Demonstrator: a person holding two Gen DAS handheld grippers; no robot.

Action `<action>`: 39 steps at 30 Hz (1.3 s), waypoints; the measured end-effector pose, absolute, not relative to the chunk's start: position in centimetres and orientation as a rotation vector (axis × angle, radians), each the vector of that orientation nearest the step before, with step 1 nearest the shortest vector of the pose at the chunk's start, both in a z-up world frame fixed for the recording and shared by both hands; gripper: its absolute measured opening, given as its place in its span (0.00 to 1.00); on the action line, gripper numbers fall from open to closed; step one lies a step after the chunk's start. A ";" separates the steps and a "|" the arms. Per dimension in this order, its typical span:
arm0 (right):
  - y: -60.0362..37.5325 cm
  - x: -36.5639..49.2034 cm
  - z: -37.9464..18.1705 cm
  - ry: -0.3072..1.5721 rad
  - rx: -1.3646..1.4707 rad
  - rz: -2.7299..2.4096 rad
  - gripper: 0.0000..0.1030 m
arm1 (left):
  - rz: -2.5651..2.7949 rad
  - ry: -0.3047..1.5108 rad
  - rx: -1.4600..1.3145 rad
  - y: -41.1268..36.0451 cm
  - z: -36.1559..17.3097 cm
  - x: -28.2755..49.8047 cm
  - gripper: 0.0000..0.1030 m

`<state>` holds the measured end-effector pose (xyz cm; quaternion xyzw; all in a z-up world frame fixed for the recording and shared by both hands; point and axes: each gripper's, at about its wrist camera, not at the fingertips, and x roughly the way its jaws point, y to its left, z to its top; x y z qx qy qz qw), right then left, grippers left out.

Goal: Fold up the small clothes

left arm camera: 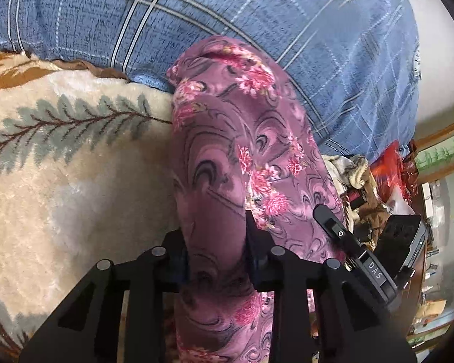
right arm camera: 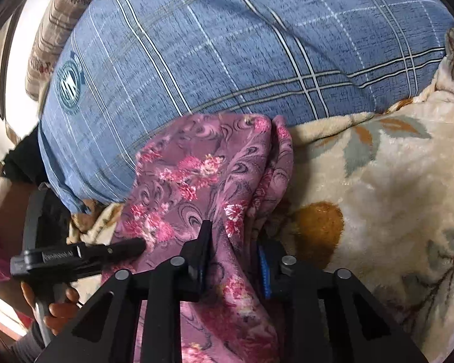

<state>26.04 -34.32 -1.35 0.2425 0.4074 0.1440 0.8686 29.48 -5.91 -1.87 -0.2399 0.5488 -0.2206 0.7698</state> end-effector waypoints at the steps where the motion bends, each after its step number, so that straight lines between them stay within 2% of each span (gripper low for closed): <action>1: -34.2 25.6 -1.0 0.846 0.518 0.308 0.24 | -0.484 1.189 -0.524 -5.9 -1.7 29.4 0.25; 7: -33.6 22.5 0.1 0.844 0.574 0.366 0.24 | -0.520 1.175 -0.560 -3.0 0.0 25.8 0.25; 14: -30.1 14.8 0.8 0.854 0.645 0.518 0.23 | -0.522 1.165 -0.560 2.4 1.3 16.7 0.26; 19: -27.5 9.5 -2.9 0.974 0.634 0.520 0.26 | -0.499 1.221 -0.527 5.2 -1.7 11.0 0.29; 21: -27.6 8.6 -3.4 0.982 0.629 0.498 0.30 | -0.495 1.206 -0.489 6.2 -1.9 10.2 0.36; 23: -28.2 8.6 -2.4 0.965 0.646 0.469 0.34 | -0.499 1.173 -0.506 6.9 -0.6 10.2 0.34; 28: -29.5 11.2 0.8 0.818 0.702 0.426 0.34 | -0.491 1.033 -0.453 7.0 3.2 13.3 0.37; 33: -26.6 15.4 -0.7 0.912 0.570 0.341 0.34 | -0.403 1.075 -0.349 3.7 1.9 19.5 0.37; 35: -25.6 16.5 -1.0 0.921 0.526 0.365 0.09 | -0.377 1.080 -0.353 3.4 1.8 21.0 0.37; 39: -26.4 15.4 1.3 0.764 0.515 0.385 0.04 | -0.355 1.083 -0.366 2.2 1.2 23.9 0.37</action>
